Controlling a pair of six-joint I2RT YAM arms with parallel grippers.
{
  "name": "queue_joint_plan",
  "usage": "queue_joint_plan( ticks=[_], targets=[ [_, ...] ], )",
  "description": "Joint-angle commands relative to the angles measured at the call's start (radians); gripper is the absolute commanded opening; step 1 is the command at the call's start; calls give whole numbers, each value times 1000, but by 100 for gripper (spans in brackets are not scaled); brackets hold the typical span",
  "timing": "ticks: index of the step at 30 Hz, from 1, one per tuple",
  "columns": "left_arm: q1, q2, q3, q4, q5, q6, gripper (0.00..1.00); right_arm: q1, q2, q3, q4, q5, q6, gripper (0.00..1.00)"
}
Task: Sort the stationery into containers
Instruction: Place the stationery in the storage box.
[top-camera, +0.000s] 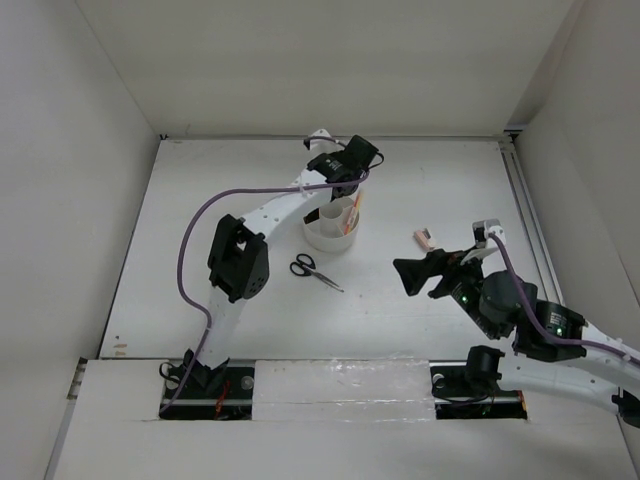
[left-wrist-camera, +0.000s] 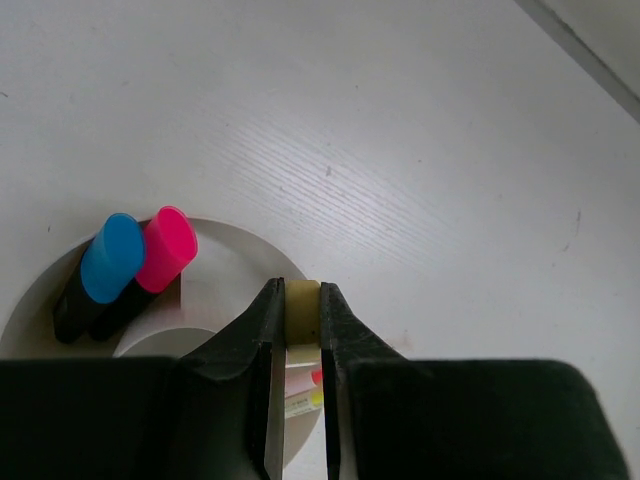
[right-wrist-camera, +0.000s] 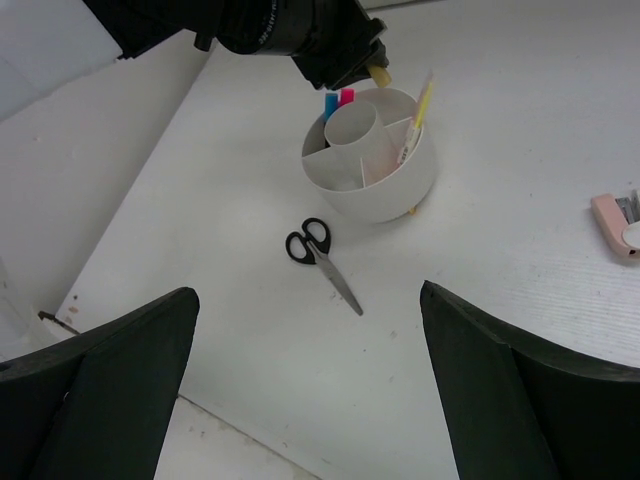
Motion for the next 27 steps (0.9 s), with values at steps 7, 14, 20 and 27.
queue_joint_plan(
  ticks=[7,14,20,27],
  targets=[
    [-7,2,-43,-9,-8,-47,0,3,-19,-3,-5,-20,11,98],
    [-7,22,-52,0,1,-37,0,3,-19,-12,-5,-29,20,98],
    [-7,22,-52,0,12,-27,2,3,-19,-12,-5,-29,20,98],
    [-7,12,-52,21,21,-7,16,3,-19,-12,-5,-29,20,98]
  ],
)
